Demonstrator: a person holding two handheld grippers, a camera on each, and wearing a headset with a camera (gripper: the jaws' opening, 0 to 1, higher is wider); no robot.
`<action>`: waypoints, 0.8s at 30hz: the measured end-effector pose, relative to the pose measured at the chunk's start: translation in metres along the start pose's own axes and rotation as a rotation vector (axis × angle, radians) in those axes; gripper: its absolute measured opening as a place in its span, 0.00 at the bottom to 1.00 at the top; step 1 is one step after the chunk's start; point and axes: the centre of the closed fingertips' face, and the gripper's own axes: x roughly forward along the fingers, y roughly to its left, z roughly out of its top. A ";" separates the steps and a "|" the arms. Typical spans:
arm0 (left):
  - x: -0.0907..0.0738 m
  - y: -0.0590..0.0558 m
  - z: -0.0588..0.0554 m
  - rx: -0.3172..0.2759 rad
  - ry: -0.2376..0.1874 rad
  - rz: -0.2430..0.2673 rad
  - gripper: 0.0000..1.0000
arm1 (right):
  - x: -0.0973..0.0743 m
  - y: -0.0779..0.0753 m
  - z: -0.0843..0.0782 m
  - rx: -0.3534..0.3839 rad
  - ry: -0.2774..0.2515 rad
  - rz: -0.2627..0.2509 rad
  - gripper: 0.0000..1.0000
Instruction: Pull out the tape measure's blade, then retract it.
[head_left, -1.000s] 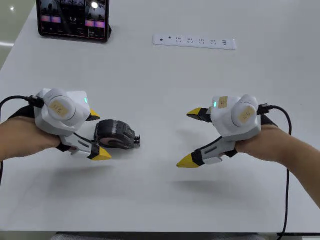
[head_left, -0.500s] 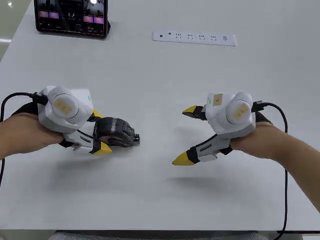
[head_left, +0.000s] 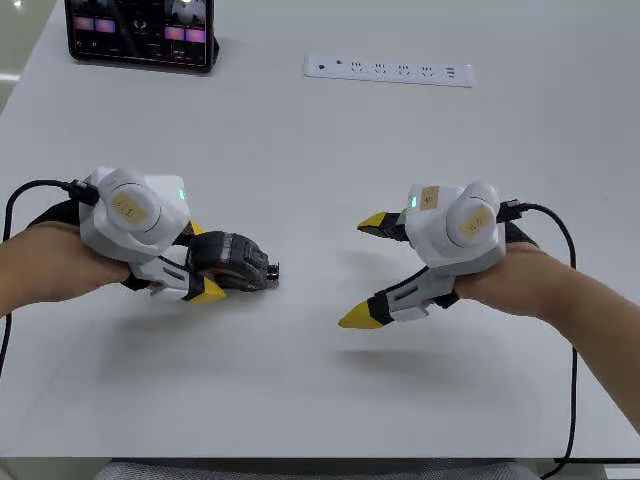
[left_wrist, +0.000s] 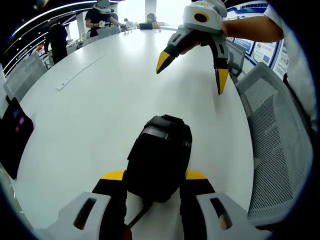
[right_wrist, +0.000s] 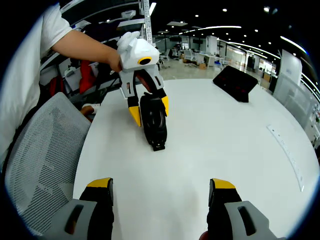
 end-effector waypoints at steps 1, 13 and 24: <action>0.000 0.000 0.000 0.003 0.002 -0.001 0.35 | 0.000 0.000 0.000 0.000 0.000 0.001 0.77; 0.001 0.002 -0.002 0.042 0.040 -0.007 0.30 | 0.002 0.001 0.005 -0.003 -0.019 0.001 0.74; 0.000 0.003 -0.002 0.048 0.050 0.000 0.30 | 0.010 -0.003 0.019 0.003 -0.077 -0.012 0.66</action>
